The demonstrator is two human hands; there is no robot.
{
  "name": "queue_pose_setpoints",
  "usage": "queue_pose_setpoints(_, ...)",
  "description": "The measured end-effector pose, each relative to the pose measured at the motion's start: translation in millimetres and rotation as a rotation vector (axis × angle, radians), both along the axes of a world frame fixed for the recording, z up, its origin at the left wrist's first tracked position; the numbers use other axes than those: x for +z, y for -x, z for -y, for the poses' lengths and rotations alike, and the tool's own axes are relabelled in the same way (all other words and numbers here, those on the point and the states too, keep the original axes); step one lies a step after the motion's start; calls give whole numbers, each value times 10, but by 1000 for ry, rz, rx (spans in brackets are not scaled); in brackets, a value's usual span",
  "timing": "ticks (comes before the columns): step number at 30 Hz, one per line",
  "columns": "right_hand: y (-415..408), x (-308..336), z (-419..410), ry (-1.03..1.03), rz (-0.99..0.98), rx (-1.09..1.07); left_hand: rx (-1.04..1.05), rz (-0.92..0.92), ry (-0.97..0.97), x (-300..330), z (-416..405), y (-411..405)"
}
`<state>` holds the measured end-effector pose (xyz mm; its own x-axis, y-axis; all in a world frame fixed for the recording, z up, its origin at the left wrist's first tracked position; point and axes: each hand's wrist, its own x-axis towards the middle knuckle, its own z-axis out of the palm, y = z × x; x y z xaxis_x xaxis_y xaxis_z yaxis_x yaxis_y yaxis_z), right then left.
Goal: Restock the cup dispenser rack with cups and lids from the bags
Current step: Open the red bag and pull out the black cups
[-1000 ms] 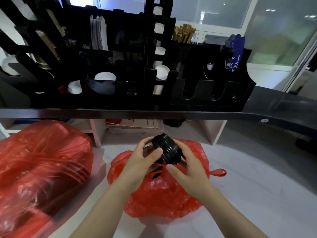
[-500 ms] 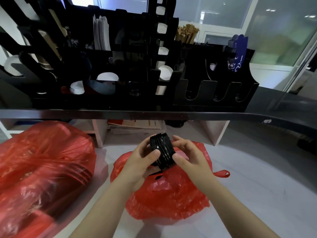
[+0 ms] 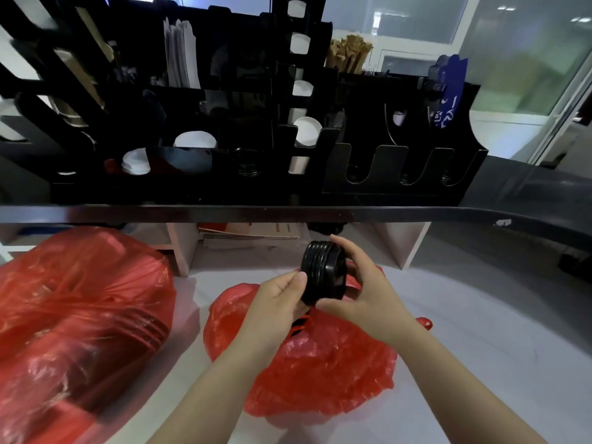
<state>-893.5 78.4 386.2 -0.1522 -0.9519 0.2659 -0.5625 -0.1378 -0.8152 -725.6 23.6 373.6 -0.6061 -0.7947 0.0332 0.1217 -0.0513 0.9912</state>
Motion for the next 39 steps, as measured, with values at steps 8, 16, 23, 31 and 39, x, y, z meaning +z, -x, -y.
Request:
queue_pose_setpoints(8,329,-30,134,7,62,66,-31,94,117,73,112,286)
queue_pose_setpoints(16,904,3,416,151,-124,81,136,107,182,225,337,1048)
queue_pose_setpoints(23,1580,263,587,374,-121,-63,10,36,274,568,544,1749)
queue_pose_setpoints(31,2563,681,659,508,-182,-333,204,247,654,835,885,2219)
queue_pose_setpoints(39,3362,1247,903,396,-355,-427,281,710,1109,924,1236,2635)
